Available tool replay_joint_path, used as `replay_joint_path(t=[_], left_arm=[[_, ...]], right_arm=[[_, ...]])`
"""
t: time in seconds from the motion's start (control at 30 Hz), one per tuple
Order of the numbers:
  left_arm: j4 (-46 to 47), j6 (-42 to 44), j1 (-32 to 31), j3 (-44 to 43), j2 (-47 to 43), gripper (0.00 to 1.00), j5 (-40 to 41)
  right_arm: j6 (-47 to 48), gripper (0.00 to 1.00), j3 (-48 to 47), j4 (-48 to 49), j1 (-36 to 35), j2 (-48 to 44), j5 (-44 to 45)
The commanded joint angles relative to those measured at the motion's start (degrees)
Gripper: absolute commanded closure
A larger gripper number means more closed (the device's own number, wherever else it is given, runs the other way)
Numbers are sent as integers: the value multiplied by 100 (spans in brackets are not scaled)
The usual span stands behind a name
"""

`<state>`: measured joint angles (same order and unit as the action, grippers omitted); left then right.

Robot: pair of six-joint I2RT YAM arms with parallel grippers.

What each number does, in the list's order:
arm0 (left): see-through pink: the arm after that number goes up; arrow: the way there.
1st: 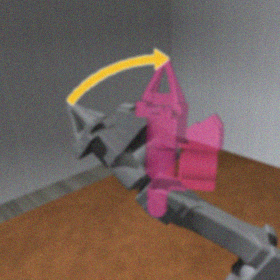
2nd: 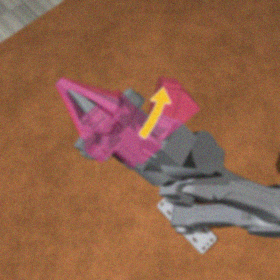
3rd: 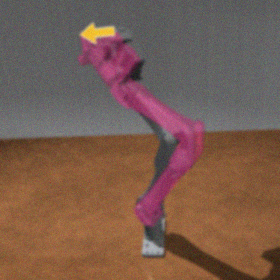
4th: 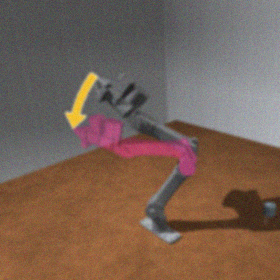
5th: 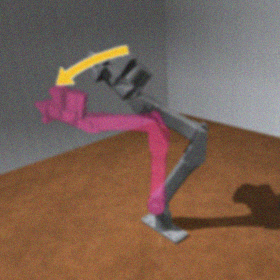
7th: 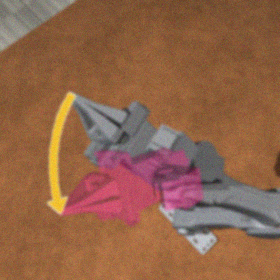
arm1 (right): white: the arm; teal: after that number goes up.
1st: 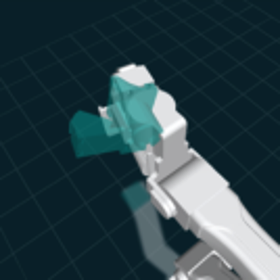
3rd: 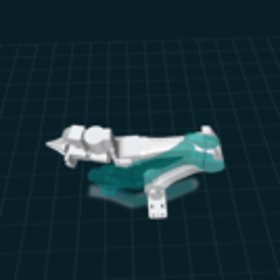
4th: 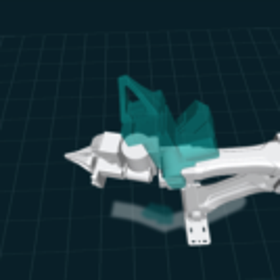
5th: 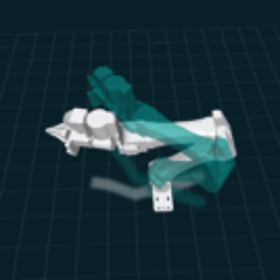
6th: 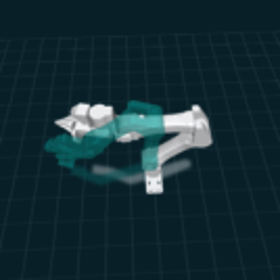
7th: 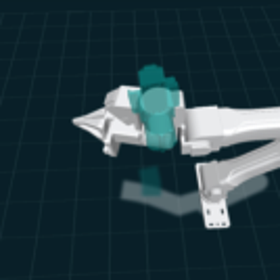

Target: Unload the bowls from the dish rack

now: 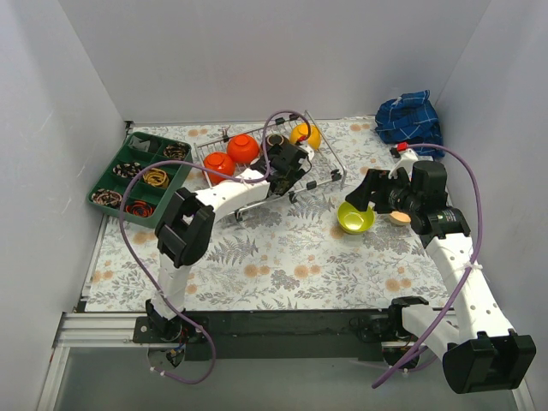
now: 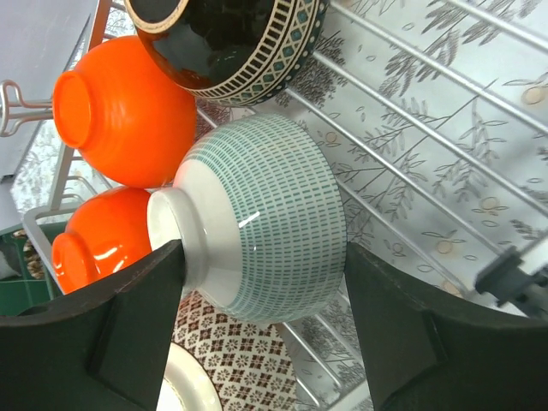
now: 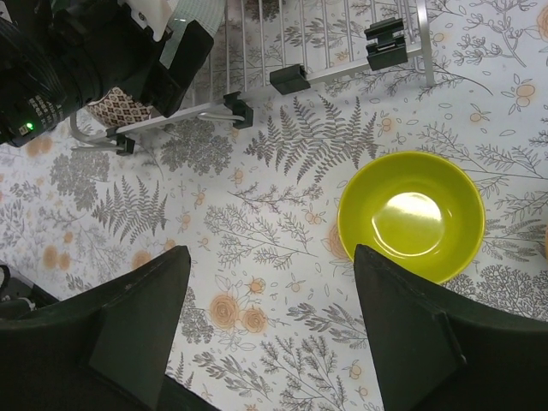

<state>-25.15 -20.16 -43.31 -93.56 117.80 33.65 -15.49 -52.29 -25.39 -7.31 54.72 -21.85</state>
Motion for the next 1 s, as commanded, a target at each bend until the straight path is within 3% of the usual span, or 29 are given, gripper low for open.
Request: replay_joint_path(t=[0.0,0.37,0.77,0.97], left_arm=[[-122,-479,-20,-365,-705,86,-367],[-184,-1638,410,-330,-1074,100,-1070],[-140,-2869,1140,-426,-1347,100,-2308],[53,-3704,1474,-418,-1558,100,-2811]], right_arm=[[-60,15,-79,315,-25,-49,-302],[-113,16,140,631,-25,74,-891],[-288,18,342,1263,-191,372,-1304],[-447,18,317,1879,-709,759,-1419]])
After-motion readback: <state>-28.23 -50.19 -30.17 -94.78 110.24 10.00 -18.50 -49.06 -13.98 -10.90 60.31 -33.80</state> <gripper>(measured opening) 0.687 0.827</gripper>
